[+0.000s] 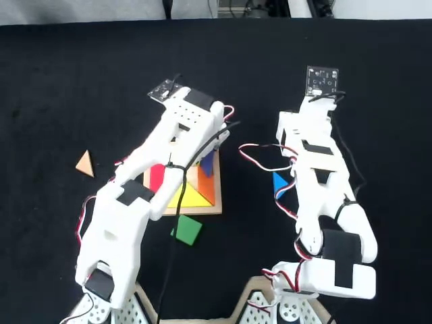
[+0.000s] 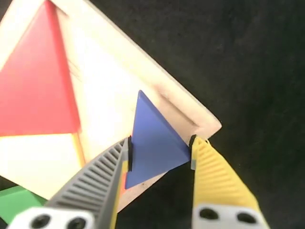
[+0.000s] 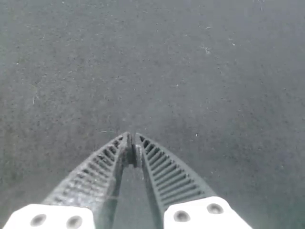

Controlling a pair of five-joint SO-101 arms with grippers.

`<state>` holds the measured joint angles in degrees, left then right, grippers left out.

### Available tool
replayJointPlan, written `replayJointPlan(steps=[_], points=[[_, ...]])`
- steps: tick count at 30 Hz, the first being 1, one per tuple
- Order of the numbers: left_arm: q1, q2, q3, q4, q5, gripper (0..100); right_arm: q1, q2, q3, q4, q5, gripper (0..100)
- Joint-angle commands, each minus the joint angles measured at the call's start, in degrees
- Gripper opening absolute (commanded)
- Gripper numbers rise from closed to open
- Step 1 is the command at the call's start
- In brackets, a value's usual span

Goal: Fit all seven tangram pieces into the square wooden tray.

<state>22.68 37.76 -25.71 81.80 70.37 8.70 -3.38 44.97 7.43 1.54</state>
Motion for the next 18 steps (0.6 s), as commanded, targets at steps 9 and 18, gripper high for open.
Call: replayJointPlan(steps=[9,18], points=[[-0.22,-1.05,-3.56,-0.44,-1.76,31,0.62,-2.33,-1.54,-1.23,-0.44,1.2],[-0.48,-1.14,-3.82,0.18,-1.76,32,0.62,-2.33,-1.54,-1.23,-0.44,1.2]])
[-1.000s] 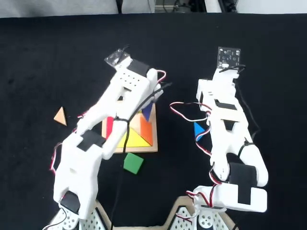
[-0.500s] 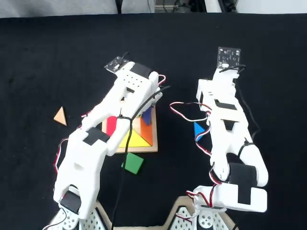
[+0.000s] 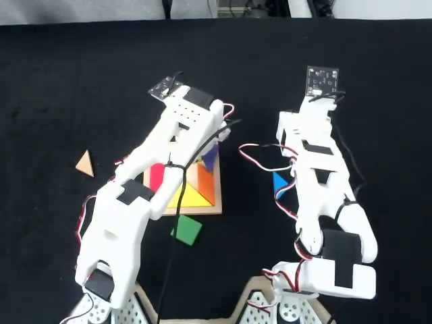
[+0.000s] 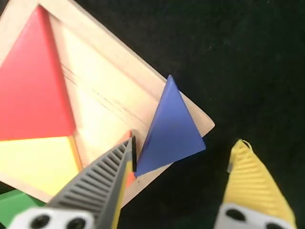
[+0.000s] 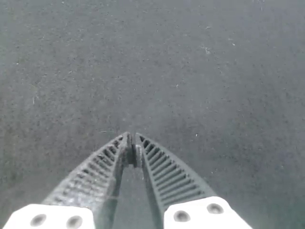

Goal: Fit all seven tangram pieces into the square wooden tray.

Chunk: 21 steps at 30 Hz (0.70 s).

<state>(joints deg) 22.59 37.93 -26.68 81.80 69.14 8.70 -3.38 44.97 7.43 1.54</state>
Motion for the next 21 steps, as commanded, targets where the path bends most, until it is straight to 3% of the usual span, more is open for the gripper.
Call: replayJointPlan(steps=[1,7,14,21], points=[[-0.48,-1.41,-3.47,1.93,-0.53,32,0.62,-2.33,-1.54,-1.23,-0.44,1.2],[-1.89,-6.33,-14.37,19.25,-3.34,32,0.53,-2.33,-1.45,-1.23,-0.44,1.2],[-10.33,-16.88,-6.02,19.08,-17.41,32,0.44,-2.33,-1.36,-1.14,-0.53,1.2],[-19.47,-41.76,5.49,18.99,-31.56,32,0.18,-2.24,-1.36,-1.14,-0.53,1.2]])
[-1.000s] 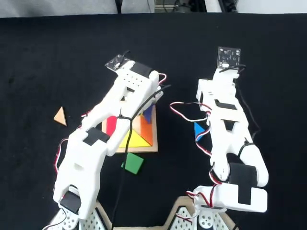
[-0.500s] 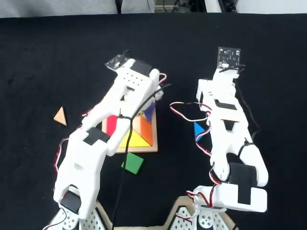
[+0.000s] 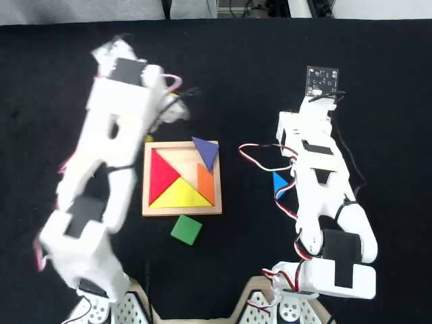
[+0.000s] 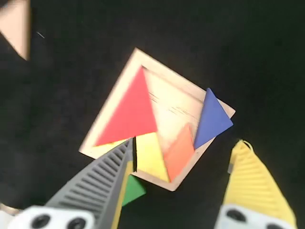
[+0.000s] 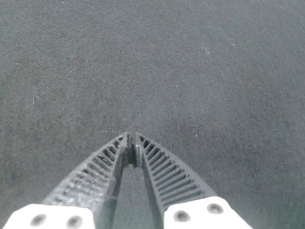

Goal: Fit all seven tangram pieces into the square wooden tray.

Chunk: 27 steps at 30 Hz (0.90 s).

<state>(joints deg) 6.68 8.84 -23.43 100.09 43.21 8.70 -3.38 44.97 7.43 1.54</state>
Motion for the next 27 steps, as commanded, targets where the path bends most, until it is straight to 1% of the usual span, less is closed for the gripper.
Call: replayJointPlan(steps=[1,4,8,10,12,15,22,25,27], points=[[-4.79,-16.09,4.00,0.62,-7.56,32,-0.18,-2.24,-1.36,-1.14,-0.53,1.2],[-8.40,-23.38,9.98,-0.88,-13.10,32,-0.44,-2.24,-1.36,-0.97,-0.53,1.3],[-13.76,-27.96,20.97,-7.12,-19.96,32,-0.44,-2.33,-1.36,-0.88,-0.88,1.5],[-15.87,-29.54,27.03,-10.90,-28.22,32,-0.53,-2.33,-1.36,-0.88,-0.97,1.5],[-16.66,-31.30,32.66,-17.05,-36.13,32,-0.97,-2.42,-1.36,-0.88,-0.97,1.5],[-17.10,-36.40,43.21,-27.87,-36.22,32,-2.02,-2.33,-1.36,-0.88,-0.97,1.5],[-14.99,-54.42,71.16,-53.10,-35.87,32,-2.73,-2.33,-1.36,-0.88,-0.97,1.5],[-14.90,-58.81,78.99,-61.19,-34.99,32,-3.87,-2.42,-1.36,-0.88,-0.70,1.6],[-15.16,-58.99,80.48,-64.18,-34.64,32,-5.27,-2.42,-1.27,-0.62,-0.62,3.8]])
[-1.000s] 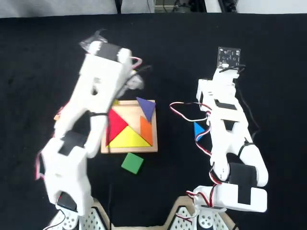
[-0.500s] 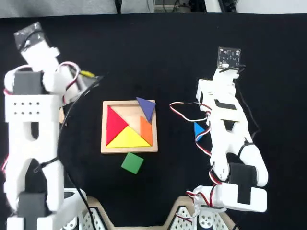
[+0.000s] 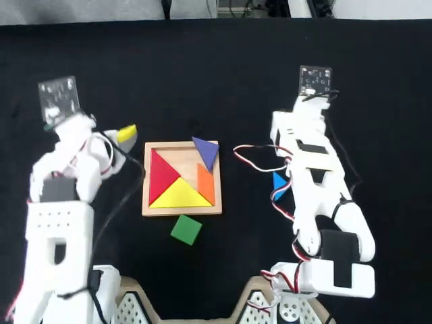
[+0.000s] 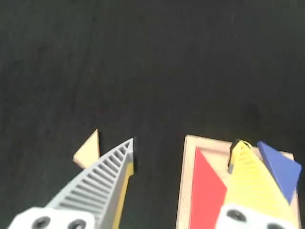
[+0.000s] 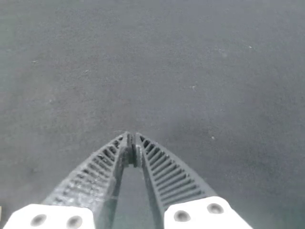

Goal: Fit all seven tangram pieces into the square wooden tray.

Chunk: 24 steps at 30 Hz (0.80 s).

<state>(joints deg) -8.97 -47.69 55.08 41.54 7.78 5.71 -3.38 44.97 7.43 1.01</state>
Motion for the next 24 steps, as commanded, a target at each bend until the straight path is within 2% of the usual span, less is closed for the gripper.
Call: replayJointPlan(steps=[1,5,8,10,14,18,21,24], points=[[0.40,-1.85,1.98,-6.24,0.79,32,-2.90,-2.42,-1.27,0.26,-0.09,6.6],[0.31,2.64,1.45,-8.00,1.05,32,-5.19,-2.77,-1.63,4.57,-0.09,19.4],[0.31,8.26,1.27,-10.55,1.41,32,-5.71,-2.86,-1.71,5.71,-0.09,24.6],[-0.04,12.48,1.27,-12.57,4.22,32,-5.54,-3.21,-1.71,5.80,-0.09,22.1],[-2.51,18.11,1.27,-17.41,11.69,32,-5.98,-5.93,-2.07,8.79,0.00,0.8],[-3.30,18.73,1.80,-19.78,13.27,32,-6.07,-8.22,-3.03,10.90,-0.35,6.6],[-3.21,19.16,1.98,-19.78,13.27,32,-8.44,-7.43,-6.02,12.04,1.14,0.7],[-2.86,19.25,3.47,-21.36,13.36,32,-12.57,-3.30,-12.35,17.32,6.95,1.0]])
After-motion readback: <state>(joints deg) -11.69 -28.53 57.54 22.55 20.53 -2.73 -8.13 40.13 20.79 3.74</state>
